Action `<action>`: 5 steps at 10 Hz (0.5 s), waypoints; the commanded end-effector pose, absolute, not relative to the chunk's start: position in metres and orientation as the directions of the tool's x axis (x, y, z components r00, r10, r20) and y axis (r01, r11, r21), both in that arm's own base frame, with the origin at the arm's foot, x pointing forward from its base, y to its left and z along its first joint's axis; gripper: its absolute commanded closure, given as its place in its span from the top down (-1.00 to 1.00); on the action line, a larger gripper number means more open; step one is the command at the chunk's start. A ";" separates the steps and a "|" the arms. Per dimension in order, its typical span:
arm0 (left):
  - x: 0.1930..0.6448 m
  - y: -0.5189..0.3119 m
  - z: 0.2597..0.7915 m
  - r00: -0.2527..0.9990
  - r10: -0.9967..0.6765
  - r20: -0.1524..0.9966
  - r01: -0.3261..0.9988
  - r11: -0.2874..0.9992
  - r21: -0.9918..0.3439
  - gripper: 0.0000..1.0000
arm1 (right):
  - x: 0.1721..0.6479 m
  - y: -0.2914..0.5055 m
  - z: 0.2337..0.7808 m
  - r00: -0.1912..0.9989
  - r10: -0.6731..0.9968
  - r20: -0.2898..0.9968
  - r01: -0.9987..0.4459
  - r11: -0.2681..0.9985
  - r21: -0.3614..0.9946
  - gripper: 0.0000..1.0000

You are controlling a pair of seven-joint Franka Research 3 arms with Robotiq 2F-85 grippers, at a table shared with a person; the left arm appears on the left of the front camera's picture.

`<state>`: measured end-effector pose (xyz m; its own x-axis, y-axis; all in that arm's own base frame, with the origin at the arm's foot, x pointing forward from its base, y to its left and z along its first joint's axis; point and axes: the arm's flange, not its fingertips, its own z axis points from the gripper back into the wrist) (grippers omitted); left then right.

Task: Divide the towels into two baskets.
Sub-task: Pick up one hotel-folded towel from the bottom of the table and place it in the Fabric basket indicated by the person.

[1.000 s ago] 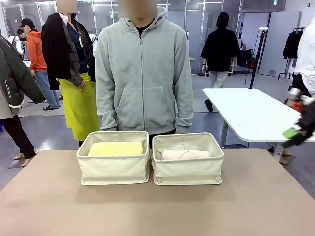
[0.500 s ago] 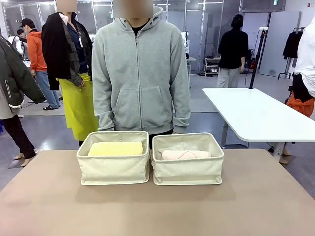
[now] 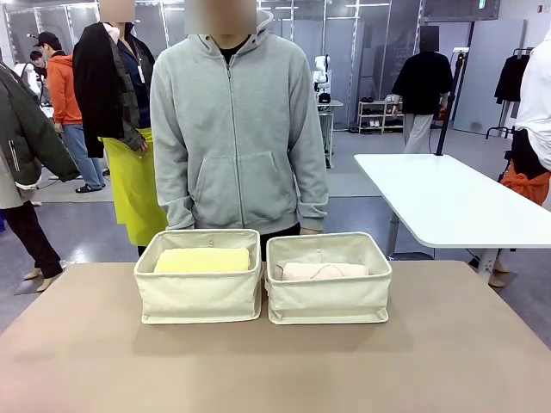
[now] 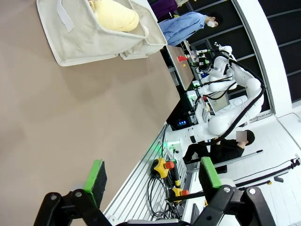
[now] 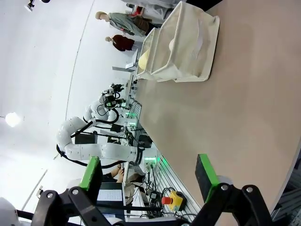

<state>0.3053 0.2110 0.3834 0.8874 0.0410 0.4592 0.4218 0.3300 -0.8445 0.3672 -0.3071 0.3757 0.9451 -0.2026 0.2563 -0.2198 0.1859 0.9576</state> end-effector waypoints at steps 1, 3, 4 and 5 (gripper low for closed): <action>0.303 0.212 0.387 0.888 0.051 0.456 0.418 0.321 -0.850 1.00 | 0.364 -0.304 0.379 0.950 -0.190 0.247 -0.209 0.196 0.958 1.00; 0.303 0.212 0.387 0.888 0.051 0.456 0.418 0.321 -0.850 1.00 | 0.364 -0.304 0.379 0.950 -0.190 0.247 -0.209 0.196 0.958 1.00; 0.303 0.212 0.387 0.888 0.051 0.456 0.418 0.321 -0.850 1.00 | 0.364 -0.304 0.379 0.950 -0.190 0.247 -0.209 0.196 0.958 1.00; 0.303 0.212 0.387 0.888 0.051 0.456 0.418 0.321 -0.850 1.00 | 0.364 -0.304 0.379 0.950 -0.190 0.247 -0.209 0.196 0.958 1.00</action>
<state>0.3053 0.2110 0.3834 0.8874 0.0410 0.4592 0.4218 0.3300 -0.8445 0.3670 -0.3074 0.3758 0.9454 -0.2015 0.2560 -0.2194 0.1871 0.9575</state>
